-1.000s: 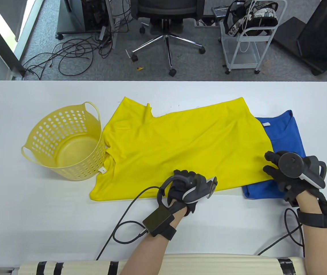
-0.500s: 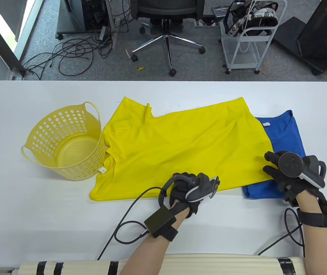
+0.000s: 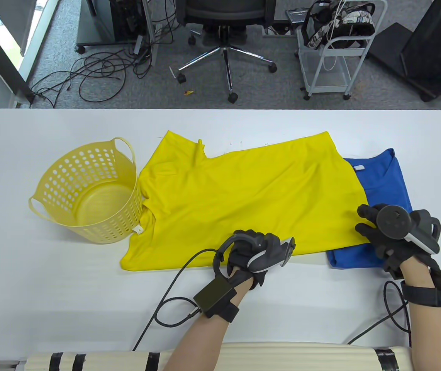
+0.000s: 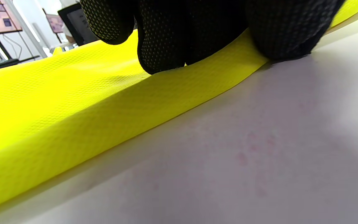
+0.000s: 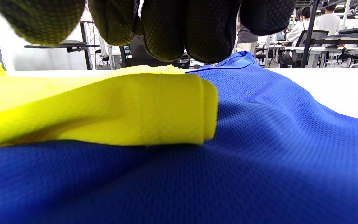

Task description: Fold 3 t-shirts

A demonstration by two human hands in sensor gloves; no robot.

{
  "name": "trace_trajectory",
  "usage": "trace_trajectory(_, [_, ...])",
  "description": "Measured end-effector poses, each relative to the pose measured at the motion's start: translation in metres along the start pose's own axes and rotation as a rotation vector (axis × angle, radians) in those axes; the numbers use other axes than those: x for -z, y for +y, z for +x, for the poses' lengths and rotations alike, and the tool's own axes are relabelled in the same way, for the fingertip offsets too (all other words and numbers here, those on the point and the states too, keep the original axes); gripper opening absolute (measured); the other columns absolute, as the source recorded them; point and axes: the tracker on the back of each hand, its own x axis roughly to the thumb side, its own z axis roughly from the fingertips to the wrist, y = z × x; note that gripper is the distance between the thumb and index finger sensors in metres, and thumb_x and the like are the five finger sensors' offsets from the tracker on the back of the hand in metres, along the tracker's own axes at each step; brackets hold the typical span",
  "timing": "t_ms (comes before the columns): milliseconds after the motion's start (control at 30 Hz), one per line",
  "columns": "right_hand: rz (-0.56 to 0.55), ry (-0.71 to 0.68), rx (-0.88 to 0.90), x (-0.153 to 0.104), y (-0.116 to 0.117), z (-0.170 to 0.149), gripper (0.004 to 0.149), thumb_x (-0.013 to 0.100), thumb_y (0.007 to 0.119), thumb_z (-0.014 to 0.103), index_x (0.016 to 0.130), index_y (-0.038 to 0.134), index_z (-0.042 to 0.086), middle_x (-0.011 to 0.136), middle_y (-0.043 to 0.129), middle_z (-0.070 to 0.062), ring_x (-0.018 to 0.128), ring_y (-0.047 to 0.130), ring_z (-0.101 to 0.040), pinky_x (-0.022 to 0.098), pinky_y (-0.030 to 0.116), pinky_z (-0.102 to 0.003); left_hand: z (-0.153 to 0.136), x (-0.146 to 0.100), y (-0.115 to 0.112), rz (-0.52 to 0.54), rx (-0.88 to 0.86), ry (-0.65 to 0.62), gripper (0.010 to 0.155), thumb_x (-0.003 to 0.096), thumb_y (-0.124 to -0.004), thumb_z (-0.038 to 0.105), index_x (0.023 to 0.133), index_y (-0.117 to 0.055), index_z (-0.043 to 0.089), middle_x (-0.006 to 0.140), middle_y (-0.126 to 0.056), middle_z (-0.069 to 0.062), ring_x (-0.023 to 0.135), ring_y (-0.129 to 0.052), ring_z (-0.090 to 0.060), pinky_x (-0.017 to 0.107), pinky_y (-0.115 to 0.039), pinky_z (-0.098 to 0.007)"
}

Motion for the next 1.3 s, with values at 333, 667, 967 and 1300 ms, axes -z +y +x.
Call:
trace_trajectory(333, [-0.001, -0.006, 0.017, 0.0, -0.002, 0.0, 0.052, 0.038, 0.08, 0.045, 0.086, 0.073, 0.024, 0.083, 0.083, -0.008, 0.069, 0.085, -0.034, 0.059, 0.065, -0.059, -0.017, 0.0, -0.002, 0.058, -0.033, -0.022, 0.043, 0.0343, -0.084, 0.054, 0.072, -0.085, 0.034, 0.067, -0.092, 0.005, 0.062, -0.097, -0.015, 0.062, -0.073, -0.044])
trace_trajectory(667, [-0.012, -0.043, 0.035, -0.003, -0.007, 0.01, 0.053, 0.038, 0.08, 0.046, 0.086, 0.073, 0.025, 0.084, 0.082, -0.008, 0.07, 0.085, -0.035, 0.06, 0.065, -0.06, -0.032, -0.008, 0.022, 0.202, -0.027, 0.081, 0.042, 0.0341, -0.085, 0.053, 0.072, -0.086, 0.034, 0.067, -0.093, 0.006, 0.062, -0.098, -0.015, 0.061, -0.074, -0.044])
trace_trajectory(967, [0.061, -0.176, 0.06, -0.002, -0.002, 0.084, 0.07, 0.035, 0.081, 0.054, 0.095, 0.061, 0.024, 0.091, 0.074, -0.01, 0.077, 0.079, -0.037, 0.063, 0.06, -0.062, -0.064, -0.005, 0.071, 0.276, -0.032, 0.153, 0.042, 0.0344, -0.086, 0.052, 0.072, -0.086, 0.034, 0.068, -0.093, 0.005, 0.063, -0.098, -0.015, 0.062, -0.073, -0.044])
trace_trajectory(1300, [-0.092, -0.208, 0.424, 0.011, 0.002, 0.14, 0.08, 0.033, 0.081, 0.058, 0.098, 0.055, 0.019, 0.093, 0.068, -0.013, 0.079, 0.072, -0.039, 0.064, 0.055, -0.063, -0.086, -0.008, 0.128, 0.359, -0.032, 0.189, 0.042, 0.0345, -0.087, 0.052, 0.072, -0.087, 0.034, 0.068, -0.094, 0.006, 0.063, -0.098, -0.015, 0.062, -0.073, -0.044])
